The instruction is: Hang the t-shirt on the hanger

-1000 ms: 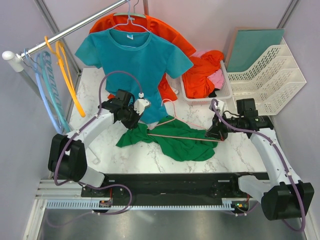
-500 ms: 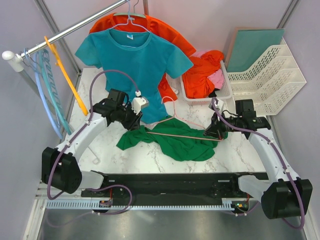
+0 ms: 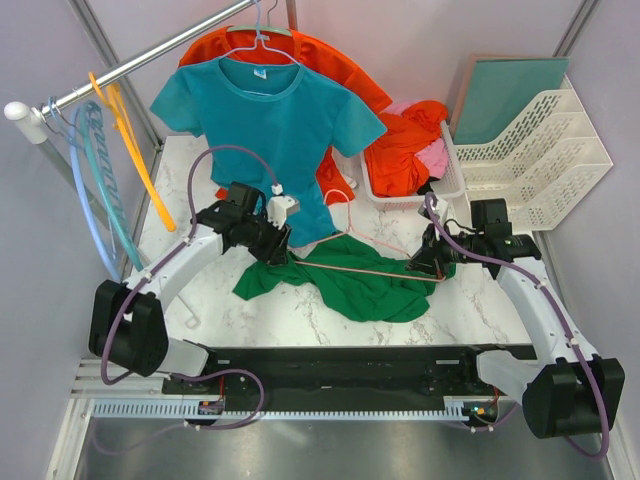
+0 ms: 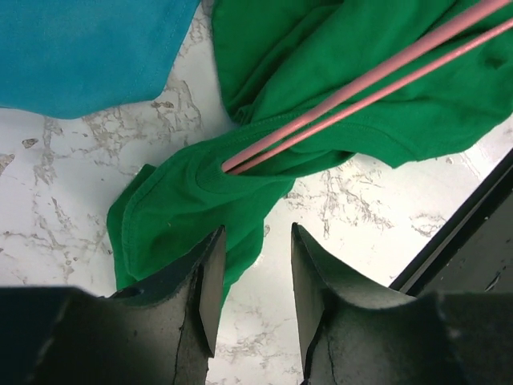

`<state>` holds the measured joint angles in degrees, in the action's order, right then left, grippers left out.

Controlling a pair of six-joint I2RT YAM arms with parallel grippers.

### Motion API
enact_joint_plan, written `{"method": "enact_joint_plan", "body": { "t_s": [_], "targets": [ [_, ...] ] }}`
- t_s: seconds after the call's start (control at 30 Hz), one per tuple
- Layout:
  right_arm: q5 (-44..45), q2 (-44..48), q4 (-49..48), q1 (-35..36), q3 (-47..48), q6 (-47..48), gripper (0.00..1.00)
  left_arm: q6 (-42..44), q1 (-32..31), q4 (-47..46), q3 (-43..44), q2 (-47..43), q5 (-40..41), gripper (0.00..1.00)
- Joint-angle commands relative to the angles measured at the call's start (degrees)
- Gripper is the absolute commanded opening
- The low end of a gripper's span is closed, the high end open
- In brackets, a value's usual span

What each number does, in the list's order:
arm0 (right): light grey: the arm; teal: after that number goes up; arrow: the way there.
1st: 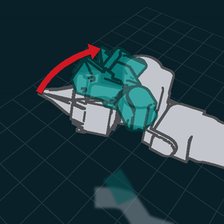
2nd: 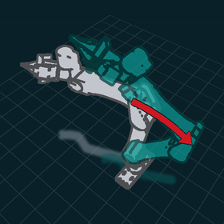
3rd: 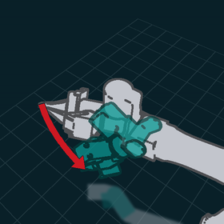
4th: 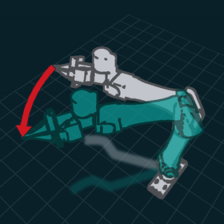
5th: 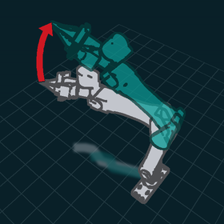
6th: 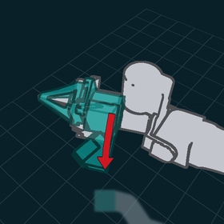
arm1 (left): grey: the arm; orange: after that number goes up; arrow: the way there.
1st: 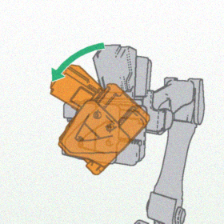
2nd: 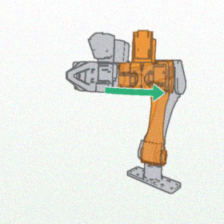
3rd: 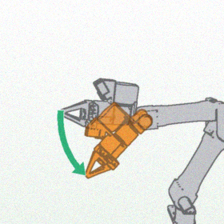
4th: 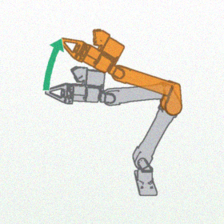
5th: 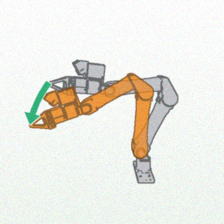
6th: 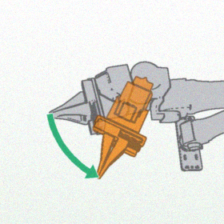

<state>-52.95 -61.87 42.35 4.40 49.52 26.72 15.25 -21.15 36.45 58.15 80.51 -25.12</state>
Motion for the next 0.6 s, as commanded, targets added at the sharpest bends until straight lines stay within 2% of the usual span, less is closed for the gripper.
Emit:
{"method": "enact_joint_plan", "body": {
  "t_s": [0.0,0.4,0.57],
  "targets": [
    [-2.3,0.8,-2.5,0.5,0.0,-0.8,0.0,-7.0,-1.4,-5.2,-0.8,1.3,3.1,0.45],
    [-2.7,-0.3,-2.4,1.3,0.1,-1.1,0.0,-12.6,-2.1,-11.4,-1.6,4.7,9.6,0.44],
    [-2.6,-0.8,-2.4,1.5,0.1,-1.2,0.0,-13.3,-2.1,-12.4,-2.2,4.6,9.0,0.45]
  ]
}}
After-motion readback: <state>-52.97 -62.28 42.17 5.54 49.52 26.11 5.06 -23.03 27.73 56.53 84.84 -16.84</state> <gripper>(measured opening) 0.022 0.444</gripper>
